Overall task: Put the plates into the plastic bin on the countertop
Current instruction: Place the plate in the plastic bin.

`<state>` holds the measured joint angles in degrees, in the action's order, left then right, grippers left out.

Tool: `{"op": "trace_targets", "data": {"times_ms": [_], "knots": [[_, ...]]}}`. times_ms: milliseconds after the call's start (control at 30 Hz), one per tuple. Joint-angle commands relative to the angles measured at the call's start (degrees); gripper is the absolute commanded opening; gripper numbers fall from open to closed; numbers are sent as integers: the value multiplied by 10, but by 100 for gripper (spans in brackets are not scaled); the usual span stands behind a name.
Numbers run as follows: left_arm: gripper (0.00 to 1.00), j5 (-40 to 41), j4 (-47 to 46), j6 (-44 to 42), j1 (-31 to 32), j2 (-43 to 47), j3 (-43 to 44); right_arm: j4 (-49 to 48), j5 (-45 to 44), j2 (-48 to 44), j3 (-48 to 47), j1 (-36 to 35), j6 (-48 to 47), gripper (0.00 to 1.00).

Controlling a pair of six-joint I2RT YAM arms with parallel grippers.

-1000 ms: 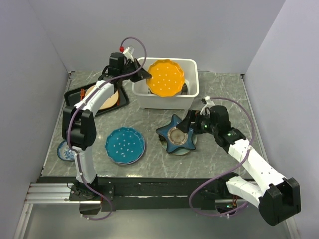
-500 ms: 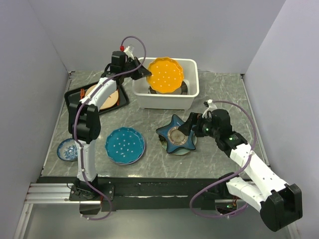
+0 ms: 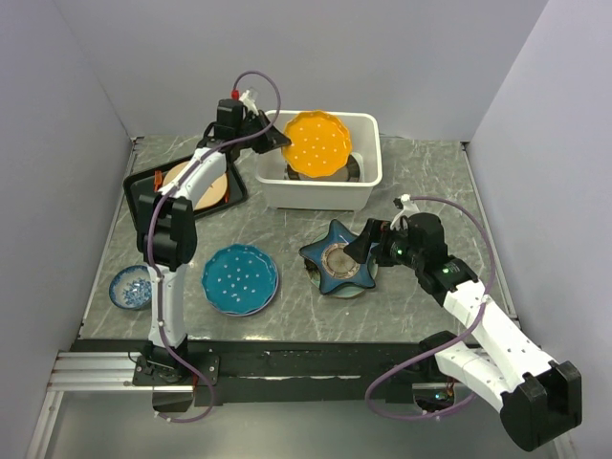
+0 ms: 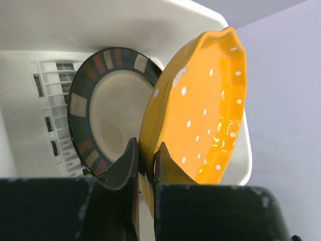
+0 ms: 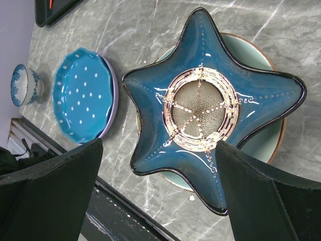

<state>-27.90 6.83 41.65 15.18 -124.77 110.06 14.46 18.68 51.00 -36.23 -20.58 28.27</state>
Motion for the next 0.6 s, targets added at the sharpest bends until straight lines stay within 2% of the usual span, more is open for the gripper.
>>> {"op": "trace_targets", "data": {"times_ms": [0,567], "knots": [[1,-10,-74,28,-1,15,53,-7,0,-6,-1,4,0,100],[2,0,-34,0,2,-8,52,-43,35,23,1,4,2,100]]}}
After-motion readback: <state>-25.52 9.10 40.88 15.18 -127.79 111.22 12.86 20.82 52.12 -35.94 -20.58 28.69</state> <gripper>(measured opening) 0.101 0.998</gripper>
